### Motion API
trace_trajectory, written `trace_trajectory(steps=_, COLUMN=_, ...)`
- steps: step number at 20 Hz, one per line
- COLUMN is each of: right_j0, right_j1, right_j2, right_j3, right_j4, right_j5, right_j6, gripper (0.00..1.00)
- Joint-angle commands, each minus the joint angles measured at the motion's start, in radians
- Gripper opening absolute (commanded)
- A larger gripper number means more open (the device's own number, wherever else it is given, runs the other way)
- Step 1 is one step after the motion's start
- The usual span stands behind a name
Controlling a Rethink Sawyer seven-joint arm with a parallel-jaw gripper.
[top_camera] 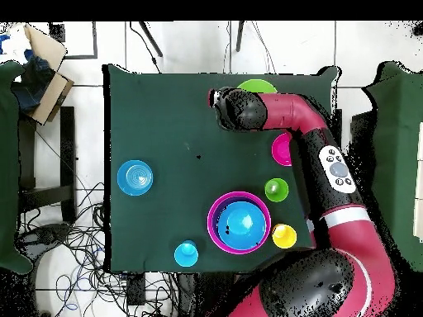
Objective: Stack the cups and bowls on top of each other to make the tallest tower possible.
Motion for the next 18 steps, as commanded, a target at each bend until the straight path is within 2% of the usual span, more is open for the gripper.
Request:
trace_trajectory(steps=1, right_j0=0.0, right_j1=0.003, right_j2=-0.033, right_j3=0.078, right_j4=-0.056, right_j5=0.024, right_j6=-0.154, gripper=1.0)
trace_trajectory(steps=12, right_j0=-0.028, right_j1=0.085, right_j2=-0.011, right_j3=0.003, right_j4=-0.082, right_j5=0.013, right_j6=-0.241, gripper=1.0)
trace_trajectory(steps=18, right_j0=-0.064, right_j1=0.089, right_j2=0.009, right_j3=0.02, right_j4=-0.082, right_j5=0.025, right_j6=-0.283, gripper=1.0)
